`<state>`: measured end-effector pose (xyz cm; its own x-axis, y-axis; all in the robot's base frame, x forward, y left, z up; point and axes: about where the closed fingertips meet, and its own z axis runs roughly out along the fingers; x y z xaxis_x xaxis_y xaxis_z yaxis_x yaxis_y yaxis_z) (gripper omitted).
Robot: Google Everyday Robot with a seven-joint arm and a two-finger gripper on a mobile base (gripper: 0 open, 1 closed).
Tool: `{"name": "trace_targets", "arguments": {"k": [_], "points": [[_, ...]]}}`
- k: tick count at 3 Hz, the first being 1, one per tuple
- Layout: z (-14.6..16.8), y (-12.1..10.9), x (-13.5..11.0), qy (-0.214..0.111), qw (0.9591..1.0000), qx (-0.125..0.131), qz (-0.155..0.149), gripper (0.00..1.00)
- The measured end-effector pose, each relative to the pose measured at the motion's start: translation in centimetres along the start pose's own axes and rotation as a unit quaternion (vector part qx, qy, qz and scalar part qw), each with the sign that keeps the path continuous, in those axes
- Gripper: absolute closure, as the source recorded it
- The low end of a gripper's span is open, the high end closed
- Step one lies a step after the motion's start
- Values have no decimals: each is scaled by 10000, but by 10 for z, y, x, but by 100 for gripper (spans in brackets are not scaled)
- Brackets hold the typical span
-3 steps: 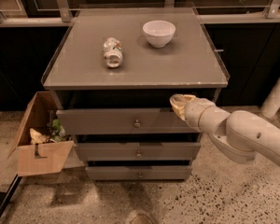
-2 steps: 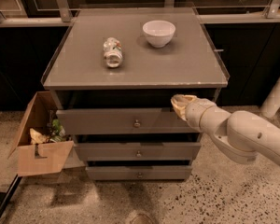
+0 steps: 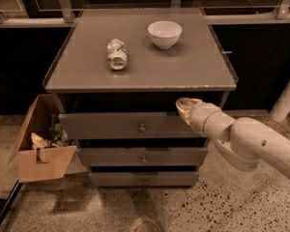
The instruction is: Open top drawer
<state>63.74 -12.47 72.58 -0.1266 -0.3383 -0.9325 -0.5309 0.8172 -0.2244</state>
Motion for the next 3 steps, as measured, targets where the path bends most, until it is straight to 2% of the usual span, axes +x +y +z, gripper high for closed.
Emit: {"name": "trace_targets", "arguments": {"k": [2,3], "points": [[18,-6,12,125,9998,120,-35,100],[27,-12,18,275,9993,163,-201,100]]}}
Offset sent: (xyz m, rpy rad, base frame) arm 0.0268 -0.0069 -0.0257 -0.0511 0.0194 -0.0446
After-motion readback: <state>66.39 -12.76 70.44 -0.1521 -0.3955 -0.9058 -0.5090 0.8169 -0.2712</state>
